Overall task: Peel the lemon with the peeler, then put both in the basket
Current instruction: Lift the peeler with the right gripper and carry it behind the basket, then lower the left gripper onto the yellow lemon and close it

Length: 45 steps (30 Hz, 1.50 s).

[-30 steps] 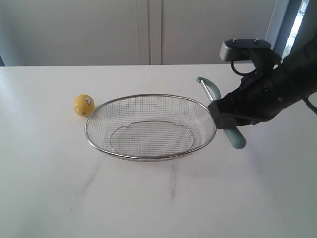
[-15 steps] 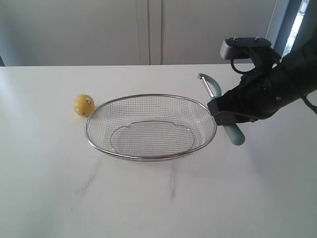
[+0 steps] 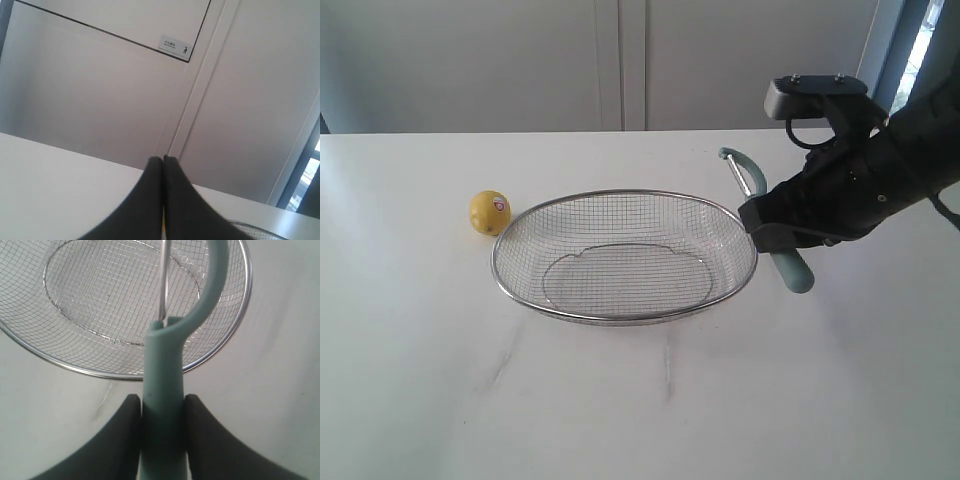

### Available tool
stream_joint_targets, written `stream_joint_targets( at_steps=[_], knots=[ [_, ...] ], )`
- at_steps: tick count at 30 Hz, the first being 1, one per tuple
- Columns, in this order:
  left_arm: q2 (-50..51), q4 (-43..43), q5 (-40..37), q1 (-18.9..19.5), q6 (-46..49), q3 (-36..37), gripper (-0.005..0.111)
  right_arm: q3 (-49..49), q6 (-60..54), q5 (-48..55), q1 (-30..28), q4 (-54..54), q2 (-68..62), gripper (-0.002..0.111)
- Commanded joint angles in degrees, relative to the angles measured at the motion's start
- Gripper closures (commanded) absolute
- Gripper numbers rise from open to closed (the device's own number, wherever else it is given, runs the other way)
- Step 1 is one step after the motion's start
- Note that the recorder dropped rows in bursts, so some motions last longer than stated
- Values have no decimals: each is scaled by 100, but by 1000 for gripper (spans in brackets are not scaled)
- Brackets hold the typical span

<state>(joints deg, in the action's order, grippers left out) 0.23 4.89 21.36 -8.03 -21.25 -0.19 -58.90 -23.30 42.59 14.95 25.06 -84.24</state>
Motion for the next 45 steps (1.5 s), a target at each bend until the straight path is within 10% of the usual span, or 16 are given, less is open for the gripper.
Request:
stream_joint_targets(
  at_steps=[1, 14, 26, 36, 42, 45],
  knots=[
    [-23, 13, 162, -10, -424, 19, 107, -45, -48, -46, -18, 31, 14, 108],
    [988, -296, -1493, -10, 736, -1566, 107, -45, -48, -57, -18, 31, 14, 108],
    [4818, -345, -5084, -10, 1753, -4805, 107, -45, -48, -57, -18, 31, 14, 108],
    [8064, 689, -5280, -33, 2475, -6926, 107, -45, -48, -68, -18, 31, 14, 108],
    [9732, 1142, -3325, -319, 2443, -7327, 106, -45, -48, -69, -18, 43, 14, 108],
    [10385, 1156, -2480, -470, 2244, -7327, 82, -45, -48, -69, -18, 43, 14, 108]
  ],
)
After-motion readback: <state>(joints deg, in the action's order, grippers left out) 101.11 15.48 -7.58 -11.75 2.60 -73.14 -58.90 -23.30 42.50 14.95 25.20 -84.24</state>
